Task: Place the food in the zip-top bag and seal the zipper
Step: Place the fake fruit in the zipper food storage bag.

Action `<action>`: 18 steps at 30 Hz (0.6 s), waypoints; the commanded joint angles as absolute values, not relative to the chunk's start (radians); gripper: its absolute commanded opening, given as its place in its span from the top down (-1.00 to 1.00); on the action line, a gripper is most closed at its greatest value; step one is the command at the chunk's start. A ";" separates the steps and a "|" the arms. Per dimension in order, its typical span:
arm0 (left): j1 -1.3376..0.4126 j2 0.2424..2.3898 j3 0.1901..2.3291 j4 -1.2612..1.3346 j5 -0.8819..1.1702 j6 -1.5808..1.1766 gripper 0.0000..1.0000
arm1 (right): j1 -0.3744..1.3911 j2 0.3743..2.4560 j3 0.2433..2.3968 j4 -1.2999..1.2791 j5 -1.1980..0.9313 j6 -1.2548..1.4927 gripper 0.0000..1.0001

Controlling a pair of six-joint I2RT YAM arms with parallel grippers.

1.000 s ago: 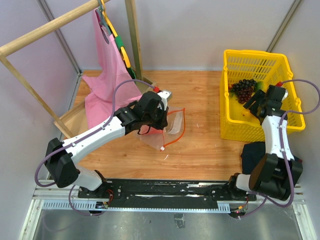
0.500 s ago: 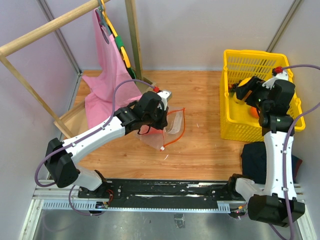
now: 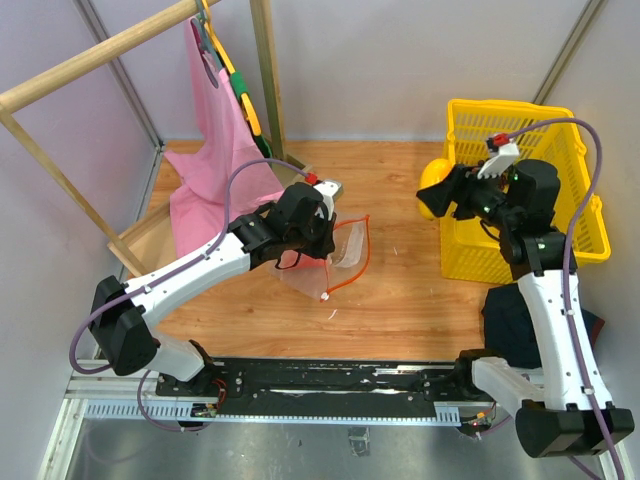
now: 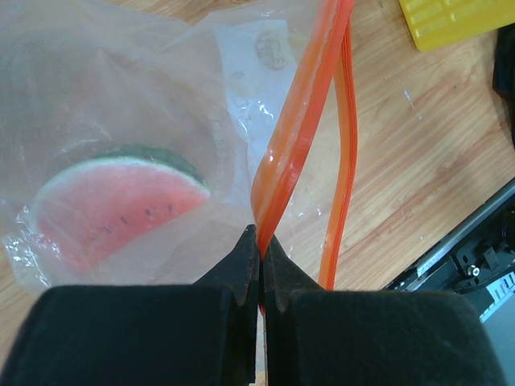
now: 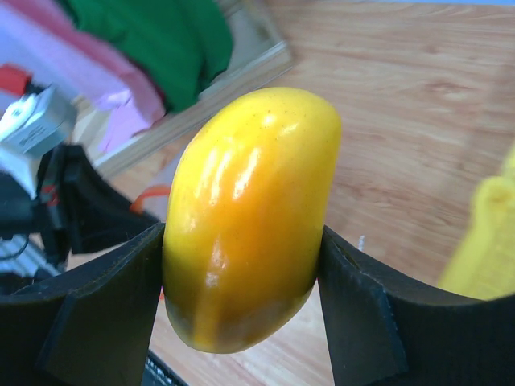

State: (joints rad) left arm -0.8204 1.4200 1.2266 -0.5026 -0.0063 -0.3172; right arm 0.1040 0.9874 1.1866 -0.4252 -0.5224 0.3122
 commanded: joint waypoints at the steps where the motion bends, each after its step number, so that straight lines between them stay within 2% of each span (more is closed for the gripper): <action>1: -0.815 1.393 1.241 -0.474 -0.020 -0.328 0.99 | 0.243 0.978 1.178 -0.466 -0.553 0.228 0.67; 11: -0.815 1.383 1.232 -0.467 -0.023 -0.333 0.99 | 0.515 1.042 1.096 -0.500 -0.581 0.160 0.66; 18: -0.815 1.366 1.212 -0.451 -0.013 -0.332 0.99 | 0.605 1.151 1.075 -0.483 -0.564 0.168 0.66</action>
